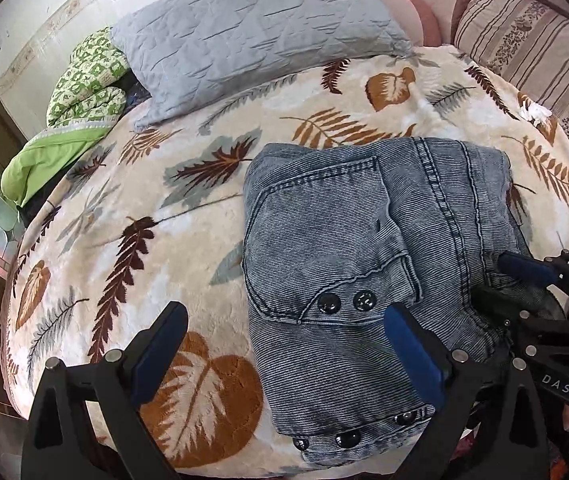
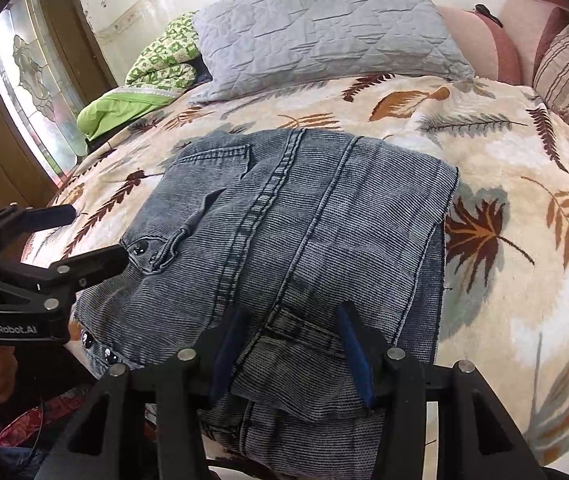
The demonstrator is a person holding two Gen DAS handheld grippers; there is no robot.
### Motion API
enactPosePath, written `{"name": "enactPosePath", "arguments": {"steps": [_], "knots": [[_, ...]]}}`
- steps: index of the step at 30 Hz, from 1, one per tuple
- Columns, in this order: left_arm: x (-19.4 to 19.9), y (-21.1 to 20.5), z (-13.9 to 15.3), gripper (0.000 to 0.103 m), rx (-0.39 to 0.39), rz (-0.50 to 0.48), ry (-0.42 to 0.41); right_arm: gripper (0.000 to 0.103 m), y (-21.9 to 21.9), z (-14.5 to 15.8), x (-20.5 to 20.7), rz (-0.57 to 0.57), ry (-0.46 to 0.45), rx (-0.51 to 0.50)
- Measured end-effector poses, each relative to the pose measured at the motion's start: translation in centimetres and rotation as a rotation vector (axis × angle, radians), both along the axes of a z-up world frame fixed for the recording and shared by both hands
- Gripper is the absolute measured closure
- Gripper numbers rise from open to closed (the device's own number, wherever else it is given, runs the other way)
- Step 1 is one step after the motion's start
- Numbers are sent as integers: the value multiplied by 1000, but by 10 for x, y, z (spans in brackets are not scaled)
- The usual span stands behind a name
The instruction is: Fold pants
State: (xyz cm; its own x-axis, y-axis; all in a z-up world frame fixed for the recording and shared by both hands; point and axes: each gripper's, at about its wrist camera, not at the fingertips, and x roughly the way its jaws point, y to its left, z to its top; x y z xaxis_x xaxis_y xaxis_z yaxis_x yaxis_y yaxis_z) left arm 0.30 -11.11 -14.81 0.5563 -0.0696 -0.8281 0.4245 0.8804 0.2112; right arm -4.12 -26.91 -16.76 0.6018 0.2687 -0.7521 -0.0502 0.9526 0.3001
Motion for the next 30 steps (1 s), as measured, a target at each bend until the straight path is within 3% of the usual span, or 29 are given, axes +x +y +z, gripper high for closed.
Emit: {"name": "enactPosePath", "arguments": {"steps": [19,24,30], "knots": [[4,5,-4,4,-6,27,21,50,0,0,0,-3,0,0],[6,8,-7,4,-4,33,27,50,-5,6,1,-23,9,43],[19,9,-9,4,-2,41,38,50,-15,35,2,-68,-93,68]]}}
